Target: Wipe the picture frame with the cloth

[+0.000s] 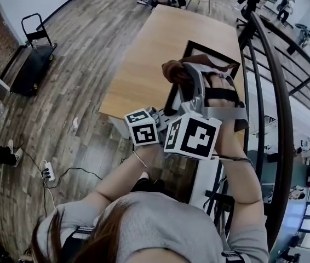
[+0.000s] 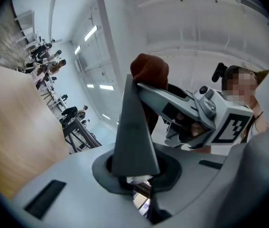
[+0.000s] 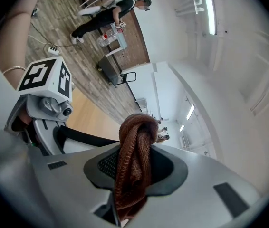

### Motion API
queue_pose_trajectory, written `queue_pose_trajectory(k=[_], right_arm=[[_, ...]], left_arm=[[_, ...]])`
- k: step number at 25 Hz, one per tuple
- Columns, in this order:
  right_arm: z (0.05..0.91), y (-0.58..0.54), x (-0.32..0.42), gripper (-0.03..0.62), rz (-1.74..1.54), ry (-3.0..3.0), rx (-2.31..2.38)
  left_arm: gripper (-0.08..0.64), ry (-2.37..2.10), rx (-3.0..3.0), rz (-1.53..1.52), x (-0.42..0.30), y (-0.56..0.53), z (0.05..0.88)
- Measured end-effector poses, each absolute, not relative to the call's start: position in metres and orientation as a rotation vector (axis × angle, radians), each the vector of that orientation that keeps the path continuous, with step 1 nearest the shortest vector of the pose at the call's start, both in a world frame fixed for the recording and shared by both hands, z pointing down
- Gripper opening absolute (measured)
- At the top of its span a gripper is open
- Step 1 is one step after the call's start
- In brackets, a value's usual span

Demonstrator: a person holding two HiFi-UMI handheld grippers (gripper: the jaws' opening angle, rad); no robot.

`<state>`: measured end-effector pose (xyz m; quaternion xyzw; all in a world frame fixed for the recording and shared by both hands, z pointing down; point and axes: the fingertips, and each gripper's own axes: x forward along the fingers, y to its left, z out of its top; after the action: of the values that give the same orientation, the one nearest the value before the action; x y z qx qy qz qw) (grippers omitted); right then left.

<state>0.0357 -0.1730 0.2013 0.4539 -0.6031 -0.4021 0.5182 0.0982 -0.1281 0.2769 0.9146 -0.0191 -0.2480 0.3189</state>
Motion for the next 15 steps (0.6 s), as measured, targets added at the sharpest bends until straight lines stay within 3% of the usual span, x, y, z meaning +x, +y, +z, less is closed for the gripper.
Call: queue_pose_trajectory(k=[15], right_arm=[[0.250,-0.143,0.019,0.133,-0.912,-1.498,0.880]], left_arm=[[0.017,-0.095,2.412,-0.656,0.100,-0.140,0.272]])
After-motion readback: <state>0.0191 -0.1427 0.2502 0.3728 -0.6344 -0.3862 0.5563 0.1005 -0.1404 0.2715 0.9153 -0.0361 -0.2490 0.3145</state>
